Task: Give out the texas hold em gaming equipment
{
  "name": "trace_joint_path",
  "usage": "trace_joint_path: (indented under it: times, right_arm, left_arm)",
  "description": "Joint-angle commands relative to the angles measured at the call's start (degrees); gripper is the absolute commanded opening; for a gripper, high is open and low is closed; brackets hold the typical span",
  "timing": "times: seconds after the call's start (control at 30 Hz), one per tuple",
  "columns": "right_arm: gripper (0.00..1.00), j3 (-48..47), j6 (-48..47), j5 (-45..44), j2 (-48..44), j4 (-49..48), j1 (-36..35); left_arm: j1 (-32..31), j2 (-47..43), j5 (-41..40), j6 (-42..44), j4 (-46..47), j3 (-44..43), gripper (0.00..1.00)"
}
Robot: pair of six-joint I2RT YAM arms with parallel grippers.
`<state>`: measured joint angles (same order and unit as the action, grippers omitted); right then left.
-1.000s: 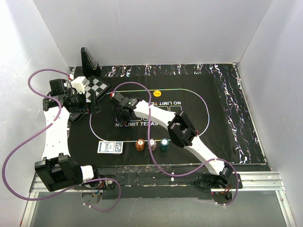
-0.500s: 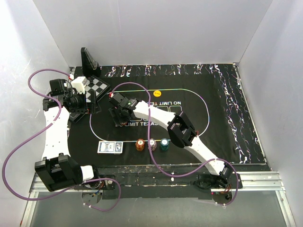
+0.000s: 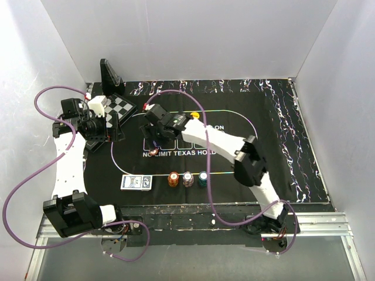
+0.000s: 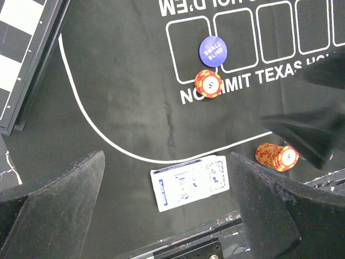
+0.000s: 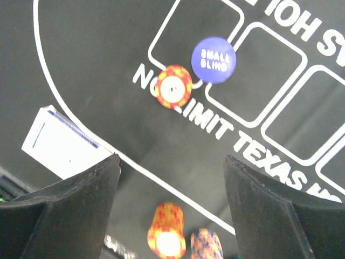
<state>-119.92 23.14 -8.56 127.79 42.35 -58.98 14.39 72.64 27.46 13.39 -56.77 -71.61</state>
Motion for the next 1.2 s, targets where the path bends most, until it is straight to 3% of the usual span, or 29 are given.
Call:
trace_joint_path:
  times: [0.0, 0.1, 0.27, 0.83, 1.17]
  right_arm:
    - [0.85, 11.3, -1.0, 2.1, -11.1, -1.1, -1.4]
    - [0.87, 21.0, -0.8, 2.3, -15.5, -2.0, -3.0]
    - [0.89, 28.9, 0.3, 3.9, -18.6, -4.1, -4.9]
    - [0.92, 32.6, 1.8, 3.8, -16.3, -5.3, -8.6]
    - [0.80, 32.6, 2.2, 3.3, -15.2, -5.9, -8.8]
  left_arm:
    - [0.5, -1.5, -0.1, 0.3, -1.2, -1.6, 1.00]
    - [0.5, -1.6, -0.2, 0.8, -1.8, -1.2, 1.00]
    - [0.5, -3.2, -0.3, 0.8, -1.2, 0.3, 1.00]
    - [0.5, -3.5, 0.0, 0.8, -2.7, -0.6, 1.00]
    - [0.5, -3.6, -0.7, 0.8, -2.6, -0.7, 1.00]
